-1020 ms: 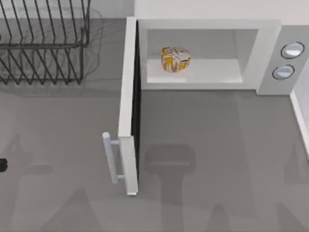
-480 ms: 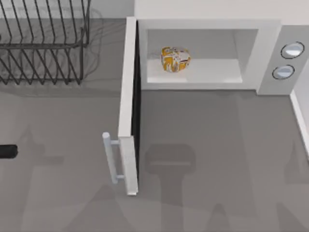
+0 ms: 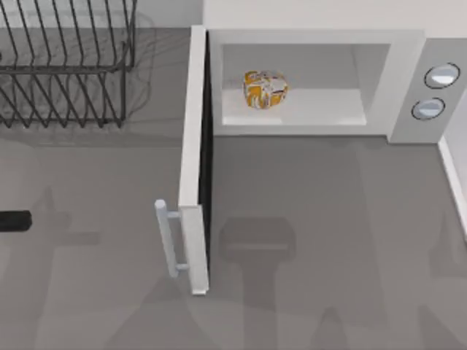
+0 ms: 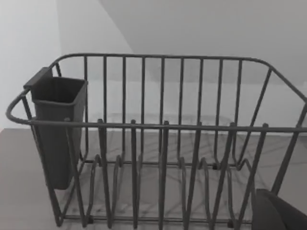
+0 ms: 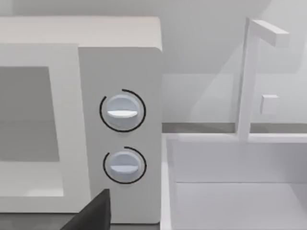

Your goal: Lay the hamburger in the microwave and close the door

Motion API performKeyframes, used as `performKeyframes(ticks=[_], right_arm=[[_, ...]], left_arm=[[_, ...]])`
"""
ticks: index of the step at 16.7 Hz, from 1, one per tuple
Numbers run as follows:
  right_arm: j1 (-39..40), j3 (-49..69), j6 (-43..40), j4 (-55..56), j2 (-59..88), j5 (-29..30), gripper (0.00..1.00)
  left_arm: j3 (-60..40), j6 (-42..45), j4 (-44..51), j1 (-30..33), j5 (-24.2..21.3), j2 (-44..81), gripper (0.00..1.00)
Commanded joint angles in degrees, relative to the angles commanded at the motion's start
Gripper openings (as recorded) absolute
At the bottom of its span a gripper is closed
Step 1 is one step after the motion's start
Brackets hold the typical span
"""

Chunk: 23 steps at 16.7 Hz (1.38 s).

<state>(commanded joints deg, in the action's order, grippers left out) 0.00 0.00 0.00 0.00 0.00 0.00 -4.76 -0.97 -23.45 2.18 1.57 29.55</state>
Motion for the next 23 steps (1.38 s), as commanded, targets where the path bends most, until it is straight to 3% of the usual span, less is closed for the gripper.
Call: performKeyframes(ticks=[4, 15, 18, 23], right_arm=[[0.0, 0.0, 0.0, 0.0, 0.0, 0.0, 1.0], [0.0, 0.0, 0.0, 0.0, 0.0, 0.0, 1.0], [0.0, 0.0, 0.0, 0.0, 0.0, 0.0, 1.0], [0.0, 0.0, 0.0, 0.0, 0.0, 0.0, 1.0]], left_arm=[[-8.7, -5.1, 10.2, 6.9, 4.7, 8.1, 0.0], [-36.6, -20.8, 51.9, 28.4, 18.7, 30.0, 0.0], [-40.0, -23.0, 55.8, 31.4, 20.7, 32.5, 0.0], [-39.8, -23.1, 55.7, 31.3, 20.6, 32.4, 0.0]])
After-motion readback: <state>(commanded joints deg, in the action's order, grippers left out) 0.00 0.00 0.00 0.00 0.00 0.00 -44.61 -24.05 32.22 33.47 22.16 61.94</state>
